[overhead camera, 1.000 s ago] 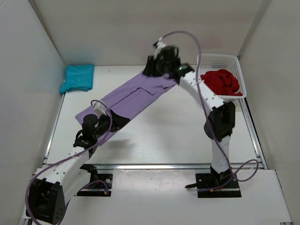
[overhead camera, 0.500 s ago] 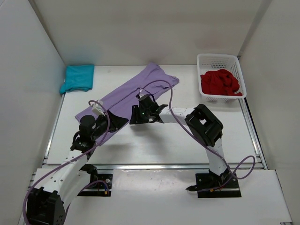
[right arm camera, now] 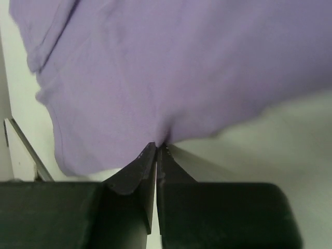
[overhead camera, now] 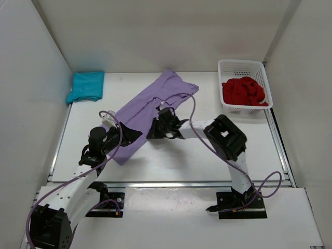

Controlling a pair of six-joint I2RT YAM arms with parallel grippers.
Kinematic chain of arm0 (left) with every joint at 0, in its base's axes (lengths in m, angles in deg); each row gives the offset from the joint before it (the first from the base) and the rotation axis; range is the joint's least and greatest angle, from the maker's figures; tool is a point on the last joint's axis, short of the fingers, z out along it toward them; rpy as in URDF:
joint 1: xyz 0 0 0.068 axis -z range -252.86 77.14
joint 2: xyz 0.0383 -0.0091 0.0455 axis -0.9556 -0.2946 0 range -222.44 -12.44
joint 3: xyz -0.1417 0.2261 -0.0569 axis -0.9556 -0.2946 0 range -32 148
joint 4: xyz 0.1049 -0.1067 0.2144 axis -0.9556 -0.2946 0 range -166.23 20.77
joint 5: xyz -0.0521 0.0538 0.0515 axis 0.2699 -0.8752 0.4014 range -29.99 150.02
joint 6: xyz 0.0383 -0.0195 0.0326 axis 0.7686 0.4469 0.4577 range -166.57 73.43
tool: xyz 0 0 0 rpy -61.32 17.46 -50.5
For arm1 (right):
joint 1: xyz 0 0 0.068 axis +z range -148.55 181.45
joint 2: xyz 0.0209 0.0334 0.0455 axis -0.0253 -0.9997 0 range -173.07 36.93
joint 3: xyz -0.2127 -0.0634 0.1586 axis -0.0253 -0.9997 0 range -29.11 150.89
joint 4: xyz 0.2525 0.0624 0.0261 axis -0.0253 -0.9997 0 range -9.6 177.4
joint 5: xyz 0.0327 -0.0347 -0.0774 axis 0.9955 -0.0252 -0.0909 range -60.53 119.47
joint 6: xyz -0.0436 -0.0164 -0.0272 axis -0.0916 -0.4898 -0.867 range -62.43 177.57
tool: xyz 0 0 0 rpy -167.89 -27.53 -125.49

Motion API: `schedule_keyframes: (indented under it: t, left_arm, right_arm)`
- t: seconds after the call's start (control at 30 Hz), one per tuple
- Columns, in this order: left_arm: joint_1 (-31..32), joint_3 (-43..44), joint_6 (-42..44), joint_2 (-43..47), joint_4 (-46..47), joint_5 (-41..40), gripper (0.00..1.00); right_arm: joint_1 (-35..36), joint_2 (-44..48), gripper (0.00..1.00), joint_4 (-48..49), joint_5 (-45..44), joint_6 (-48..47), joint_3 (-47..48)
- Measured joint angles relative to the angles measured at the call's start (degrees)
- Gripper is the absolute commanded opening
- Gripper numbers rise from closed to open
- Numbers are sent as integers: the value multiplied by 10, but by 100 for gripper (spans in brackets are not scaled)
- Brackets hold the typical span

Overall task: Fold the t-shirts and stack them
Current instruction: Rotate the tshirt 90 degrees, then grab the bottom of the folded rectangular tshirt with both arms

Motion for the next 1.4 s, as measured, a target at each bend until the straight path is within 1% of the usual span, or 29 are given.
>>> schedule_keyframes:
  t: [0.1,0.17,0.23,0.27,0.3,0.33,0.4,0.47,0.53,0.57,0.63,0.67,0.73,0.8,0.83,0.87,0.9,1.03,1.07,1.13,1.17,1.2,1.27,1.3,1.33,1.37,1.4]
  left_arm:
    - [9,0,3,-16,1,-4,41]
    - [26,0,6,-33,2,-8,40]
    - [52,0,13,-54,0,-16,42]
    - [67,0,22,-65,-3,-23,44]
    - [84,0,33,-75,-12,-34,47]
    - [97,0,42,-83,-23,-45,49]
    - [119,0,64,-100,-52,-61,53]
    - [130,0,82,-112,-82,-78,56]
    - [153,0,98,-122,-120,-108,60]
    - [168,0,103,-124,-136,-117,60]
    - [194,-2,111,-125,-162,-131,63]
    - [202,-7,114,-123,-169,-132,63]
    - [203,-25,116,-120,-179,-133,65]
    - [199,-35,113,-110,-174,-127,66]
    - [201,-37,113,-108,-172,-127,64]
    - [204,-37,112,-110,-168,-127,64]
    - [210,-37,111,-117,-163,-125,61]
    - [239,-33,107,-147,-134,-113,58]
    - [244,-33,106,-151,-129,-110,56]
    - [250,-33,104,-156,-124,-107,52]
    - [252,-33,102,-159,-122,-106,46]
    - [255,-33,102,-162,-121,-104,43]
    - [259,-33,98,-170,-119,-101,25]
    - [261,-34,96,-175,-118,-97,21]
    - [263,-34,94,-180,-119,-94,13]
    - [264,-34,93,-183,-119,-92,6]
    - [266,-35,90,-184,-119,-89,0]
  right_arm:
    - [-52,105,0,14,21,-13,-151]
    - [-122,185,17,12,38,-25,-257]
    - [-211,259,47,9,63,-37,-341]
    - [-256,293,51,5,77,-43,-370]
    - [-284,320,52,3,83,-56,-389]
    - [-306,347,52,-5,84,-67,-409]
    - [-315,400,51,-35,77,-85,-444]
    - [-298,453,50,-69,67,-95,-477]
    - [-278,512,47,-107,50,-97,-510]
    - [-268,543,47,-123,42,-96,-525]
    - [-241,605,46,-156,21,-81,-556]
    - [-230,630,45,-170,13,-71,-568]
    - [-197,680,45,-203,-6,-50,-590]
    - [-170,723,44,-233,-21,-25,-605]
    - [-160,741,43,-248,-24,-16,-611]
    - [-157,757,41,-259,-25,-9,-615]
    - [-159,769,40,-268,-26,-1,-621]
    - [-161,798,39,-292,-19,20,-633]
    - [-157,798,38,-295,-19,23,-633]
    - [-146,795,30,-294,-17,30,-635]
    - [-144,793,27,-293,-14,33,-636]
    - [-143,789,24,-290,-10,36,-637]
    - [-143,784,19,-281,0,41,-639]
    - [-143,781,12,-276,3,43,-641]
    - [-143,781,5,-274,4,44,-642]
    - [-143,781,1,-274,5,45,-644]
    - [-143,781,0,-272,6,45,-646]
